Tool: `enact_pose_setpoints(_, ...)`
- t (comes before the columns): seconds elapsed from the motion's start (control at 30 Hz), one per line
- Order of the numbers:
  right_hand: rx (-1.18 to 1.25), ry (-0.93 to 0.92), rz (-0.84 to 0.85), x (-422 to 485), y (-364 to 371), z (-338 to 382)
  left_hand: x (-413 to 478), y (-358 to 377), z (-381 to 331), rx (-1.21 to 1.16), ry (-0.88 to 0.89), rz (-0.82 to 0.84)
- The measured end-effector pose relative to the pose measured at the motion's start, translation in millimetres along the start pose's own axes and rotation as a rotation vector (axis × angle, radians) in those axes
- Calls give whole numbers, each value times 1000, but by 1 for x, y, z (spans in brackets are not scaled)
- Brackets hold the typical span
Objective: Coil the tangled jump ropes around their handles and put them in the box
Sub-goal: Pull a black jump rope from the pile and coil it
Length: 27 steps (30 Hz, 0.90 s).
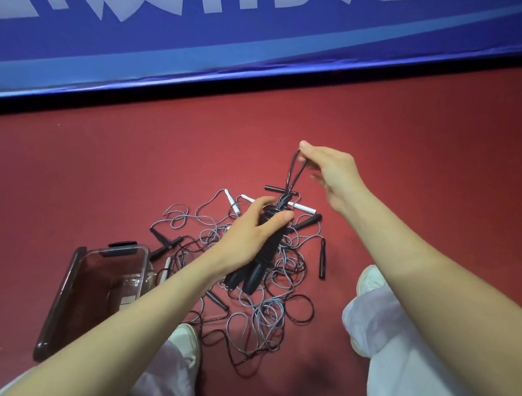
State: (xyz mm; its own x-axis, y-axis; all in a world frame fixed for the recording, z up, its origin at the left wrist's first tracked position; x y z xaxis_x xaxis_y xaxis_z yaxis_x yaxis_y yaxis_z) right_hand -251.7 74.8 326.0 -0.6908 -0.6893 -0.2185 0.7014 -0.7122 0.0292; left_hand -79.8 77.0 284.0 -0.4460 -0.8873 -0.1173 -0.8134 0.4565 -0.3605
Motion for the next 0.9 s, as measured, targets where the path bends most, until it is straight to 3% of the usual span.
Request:
enact_pose_setpoints(0.1, -199, 9, 204, -13, 18, -13, 1, -5, 12, -76, -145, -43)
enact_pose_setpoints(0.2, -390, 125, 437, -40, 36, -50, 7, -13, 8, -410, -292, -118)
enact_pose_setpoints(0.27, -405, 126, 508, -54, 45, -63, 8, -14, 8, -606, -374, -142)
enact_pose_setpoints(0.47, -312, 62, 441, -55, 34, -59, 9, -7, 11, -659, -295, -21)
enact_pose_setpoints(0.6, -364, 53, 381, -57, 22, -77, -3, -4, 45, -625, -407, -117)
enact_pose_setpoints(0.9, -386, 396, 227, -94, -10, -261, -82, 65, 191, -672, -704, -172)
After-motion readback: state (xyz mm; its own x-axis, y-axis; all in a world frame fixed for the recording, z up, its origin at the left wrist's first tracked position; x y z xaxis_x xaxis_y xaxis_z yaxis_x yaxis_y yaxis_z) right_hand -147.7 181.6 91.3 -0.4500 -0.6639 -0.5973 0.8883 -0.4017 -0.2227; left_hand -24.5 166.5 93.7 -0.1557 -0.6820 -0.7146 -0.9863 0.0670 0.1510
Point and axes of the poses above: each hand's wrist, its own x-axis towards the middle knuckle, its own y-axis out of the palm, z = x × y, the point moved 9 cm from there along x, towards the middle knuckle, and after that the axes turned 12 degrees about -z, right-handed, at the moved point
